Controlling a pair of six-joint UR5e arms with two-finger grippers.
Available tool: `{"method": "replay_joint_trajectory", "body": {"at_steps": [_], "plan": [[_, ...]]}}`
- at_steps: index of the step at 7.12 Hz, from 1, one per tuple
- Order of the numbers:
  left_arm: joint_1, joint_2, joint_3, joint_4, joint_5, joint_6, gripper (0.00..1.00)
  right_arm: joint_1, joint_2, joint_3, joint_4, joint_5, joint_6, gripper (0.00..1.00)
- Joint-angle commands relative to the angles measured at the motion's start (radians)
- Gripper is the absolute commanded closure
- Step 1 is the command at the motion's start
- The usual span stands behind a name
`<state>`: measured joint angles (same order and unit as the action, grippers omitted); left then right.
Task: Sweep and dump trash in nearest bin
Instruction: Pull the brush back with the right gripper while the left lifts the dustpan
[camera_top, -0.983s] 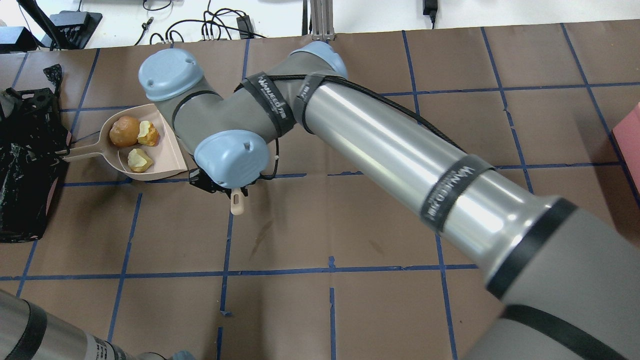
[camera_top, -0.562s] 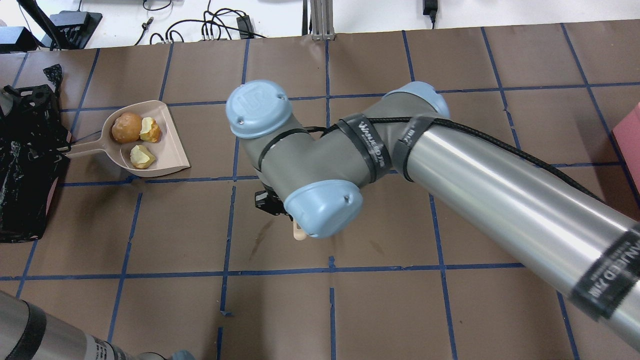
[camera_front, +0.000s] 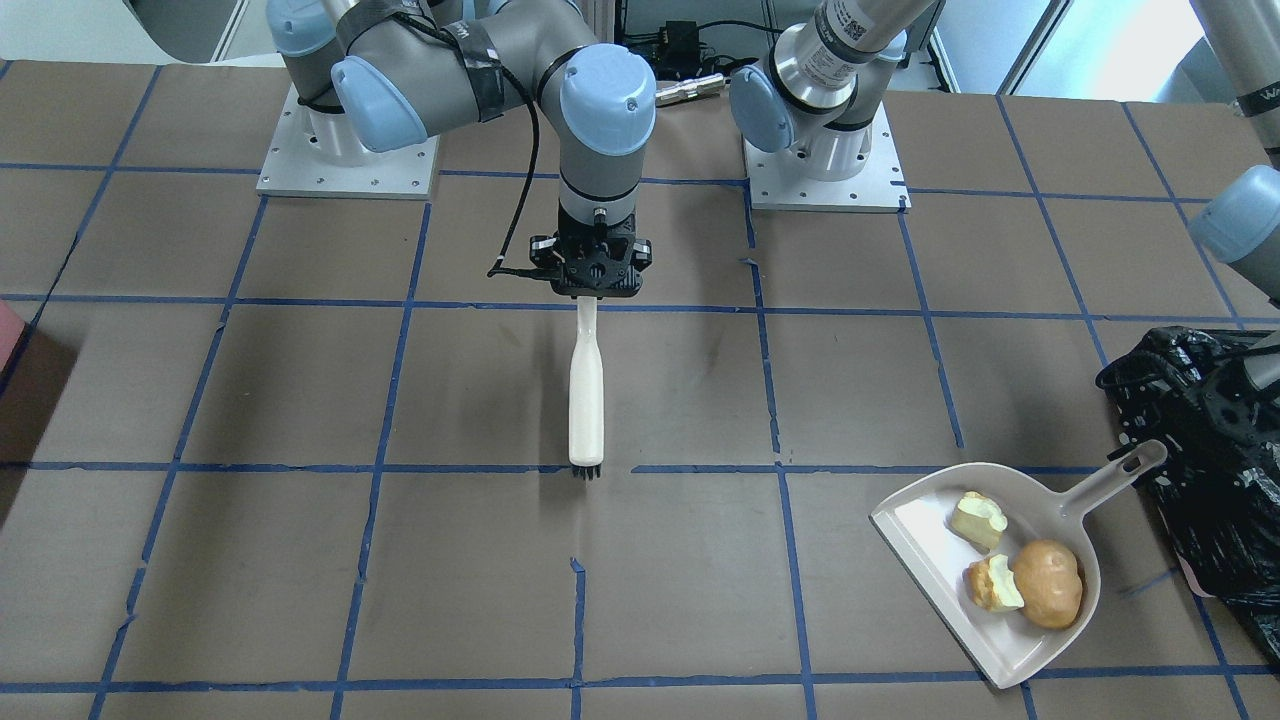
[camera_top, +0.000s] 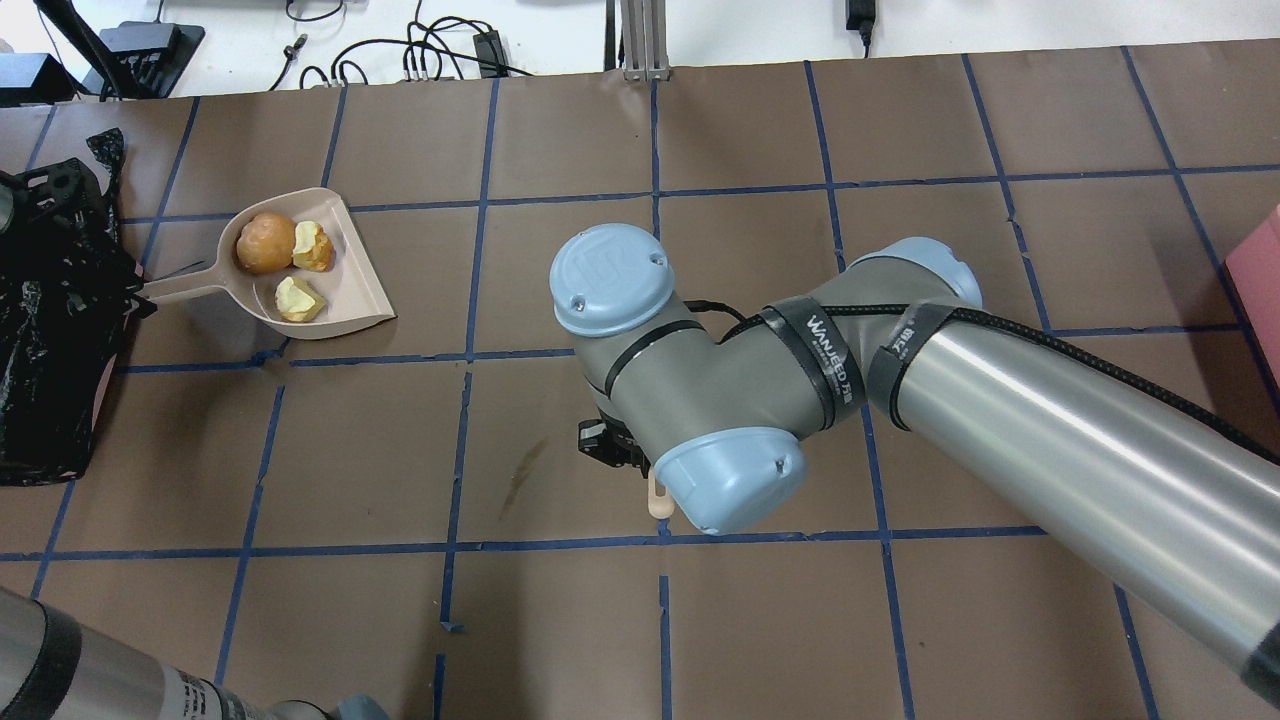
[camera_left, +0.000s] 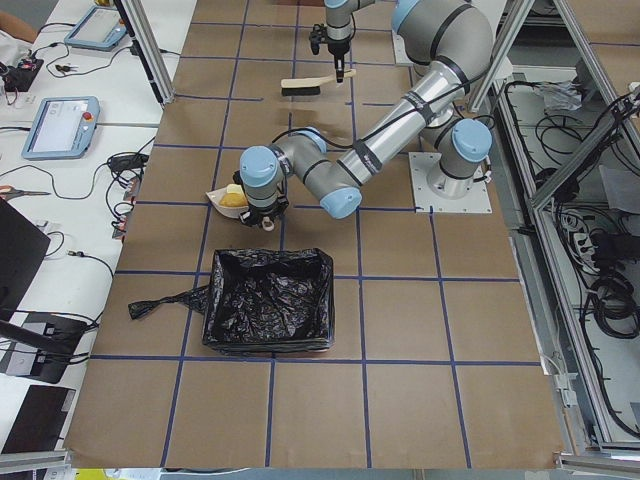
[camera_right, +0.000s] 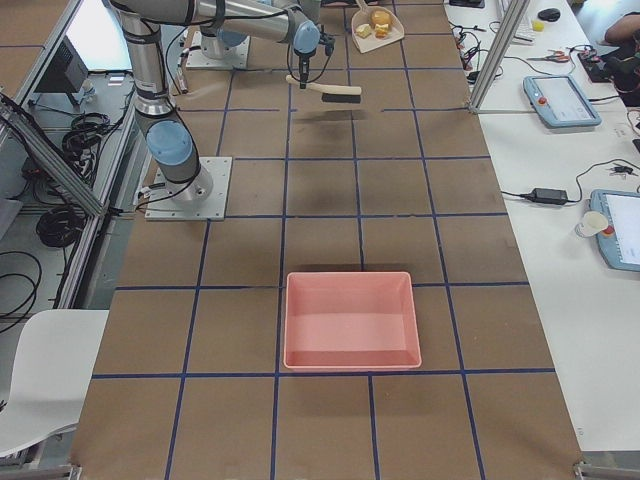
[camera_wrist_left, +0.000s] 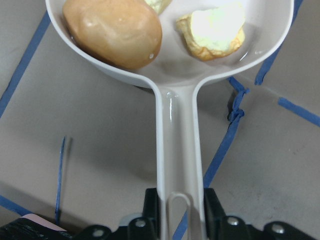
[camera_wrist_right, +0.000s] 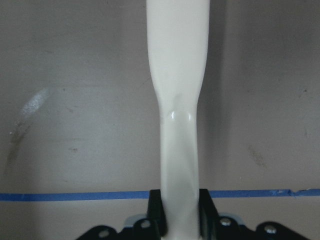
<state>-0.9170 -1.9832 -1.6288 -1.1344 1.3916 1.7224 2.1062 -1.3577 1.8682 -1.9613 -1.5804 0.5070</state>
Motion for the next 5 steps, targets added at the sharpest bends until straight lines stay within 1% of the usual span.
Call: {"method": "replay_joint_trajectory", "body": {"at_steps": [1, 2, 3, 4, 5], "plan": [[0.004, 0.015, 0.003, -0.004, -0.031, -0.004, 1.0, 0.001, -0.004, 0.058, -0.04, -0.004, -0.008, 1.0], [0.016, 0.018, 0.0, -0.005, -0.104, -0.001, 1.0, 0.003, 0.002, 0.093, -0.113, -0.001, -0.01, 1.0], [0.039, 0.011, -0.003, -0.01, -0.136, -0.003, 1.0, 0.005, -0.006, 0.112, -0.128, -0.004, -0.01, 0.99], [0.044, 0.011, -0.003, -0.011, -0.166, -0.004, 1.0, 0.005, -0.006, 0.114, -0.128, -0.001, -0.007, 0.97], [0.047, 0.011, -0.005, -0.011, -0.187, -0.006, 1.0, 0.006, -0.003, 0.118, -0.128, 0.008, -0.008, 0.89]]}}
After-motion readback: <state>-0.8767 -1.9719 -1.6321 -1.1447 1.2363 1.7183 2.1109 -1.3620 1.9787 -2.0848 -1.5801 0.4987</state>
